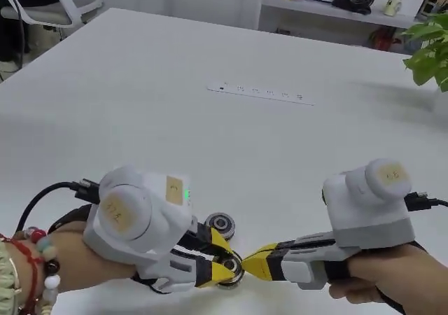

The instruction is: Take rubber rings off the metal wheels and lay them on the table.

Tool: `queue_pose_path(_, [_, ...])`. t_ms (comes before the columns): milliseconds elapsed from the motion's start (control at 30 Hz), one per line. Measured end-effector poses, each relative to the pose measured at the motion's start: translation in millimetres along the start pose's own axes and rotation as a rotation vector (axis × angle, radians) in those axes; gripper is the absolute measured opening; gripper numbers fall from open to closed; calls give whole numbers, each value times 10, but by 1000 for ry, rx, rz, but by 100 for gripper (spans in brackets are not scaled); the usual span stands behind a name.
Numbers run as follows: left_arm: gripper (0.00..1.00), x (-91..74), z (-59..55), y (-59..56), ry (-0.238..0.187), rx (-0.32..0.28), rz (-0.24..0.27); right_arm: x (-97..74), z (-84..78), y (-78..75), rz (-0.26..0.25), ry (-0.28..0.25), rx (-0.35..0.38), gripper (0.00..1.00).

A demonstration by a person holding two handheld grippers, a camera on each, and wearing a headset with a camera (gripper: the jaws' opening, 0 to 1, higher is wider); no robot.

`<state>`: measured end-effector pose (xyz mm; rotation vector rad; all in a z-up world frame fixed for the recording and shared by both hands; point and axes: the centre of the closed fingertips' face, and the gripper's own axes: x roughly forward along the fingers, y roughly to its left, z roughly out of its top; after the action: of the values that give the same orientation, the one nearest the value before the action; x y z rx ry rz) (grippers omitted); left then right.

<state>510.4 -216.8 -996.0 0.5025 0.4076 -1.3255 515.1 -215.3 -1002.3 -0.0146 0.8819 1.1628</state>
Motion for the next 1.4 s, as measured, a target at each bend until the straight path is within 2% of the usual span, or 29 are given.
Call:
queue_pose_path(67, [20,-20,29,-18,-11,-3,-8,-4,7,0,0,-3,-1,0])
queue_pose_path(200, [23,-79,113,9,-43,-23,-3,-12,20,-4,0,-8,1,0])
queue_pose_path(400, [41,-137,132,14,-35,-38,-3,-20,55,28,11,-21,3,0])
queue_pose_path(700, [55,-320,302,94,-64,-34,14,-19,92,72,18,-28,-16,0])
queue_pose_path(800, [62,-394,348,98,-76,-62,7,-25,110,87,22,-35,-12,0])
queue_pose_path(1067, [68,-593,353,46,-62,-67,-4,-50,156,109,31,-56,-5,0])
queue_pose_path(1200, [70,-693,280,80,-35,-55,19,-58,193,105,34,-70,8,0])
queue_pose_path(1400, [73,-909,170,118,-13,-88,51,-93,263,101,34,-100,21,0])
